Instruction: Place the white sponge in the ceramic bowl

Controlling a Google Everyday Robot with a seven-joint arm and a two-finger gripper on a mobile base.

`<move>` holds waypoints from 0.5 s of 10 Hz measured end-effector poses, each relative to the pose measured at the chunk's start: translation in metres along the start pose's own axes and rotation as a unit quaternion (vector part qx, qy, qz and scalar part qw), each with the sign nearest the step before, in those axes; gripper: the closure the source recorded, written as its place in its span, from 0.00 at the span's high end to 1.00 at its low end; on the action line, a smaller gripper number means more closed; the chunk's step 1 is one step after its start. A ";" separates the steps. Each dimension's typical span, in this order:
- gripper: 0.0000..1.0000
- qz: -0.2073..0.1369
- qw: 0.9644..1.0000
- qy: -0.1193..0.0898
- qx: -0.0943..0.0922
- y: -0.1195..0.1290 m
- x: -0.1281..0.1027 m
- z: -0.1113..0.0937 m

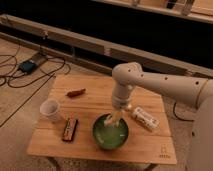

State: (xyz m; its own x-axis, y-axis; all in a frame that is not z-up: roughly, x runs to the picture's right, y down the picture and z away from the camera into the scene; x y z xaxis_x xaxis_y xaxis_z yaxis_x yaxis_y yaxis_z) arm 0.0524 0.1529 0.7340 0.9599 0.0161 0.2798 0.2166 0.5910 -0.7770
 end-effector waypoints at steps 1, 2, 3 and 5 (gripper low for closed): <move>0.80 -0.001 1.000 -0.001 -0.002 0.001 0.000 0.002; 0.80 -0.001 1.000 -0.002 -0.005 0.002 0.000 0.003; 0.80 -0.002 1.000 -0.002 -0.006 0.003 0.001 0.003; 0.80 -0.002 1.000 -0.003 -0.007 0.001 0.001 0.003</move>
State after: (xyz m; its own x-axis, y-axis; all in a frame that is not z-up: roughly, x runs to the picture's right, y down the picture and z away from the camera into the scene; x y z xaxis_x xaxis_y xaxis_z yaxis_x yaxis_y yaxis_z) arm 0.0529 0.1557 0.7347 0.9578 0.0188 0.2867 0.2231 0.5799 -0.7835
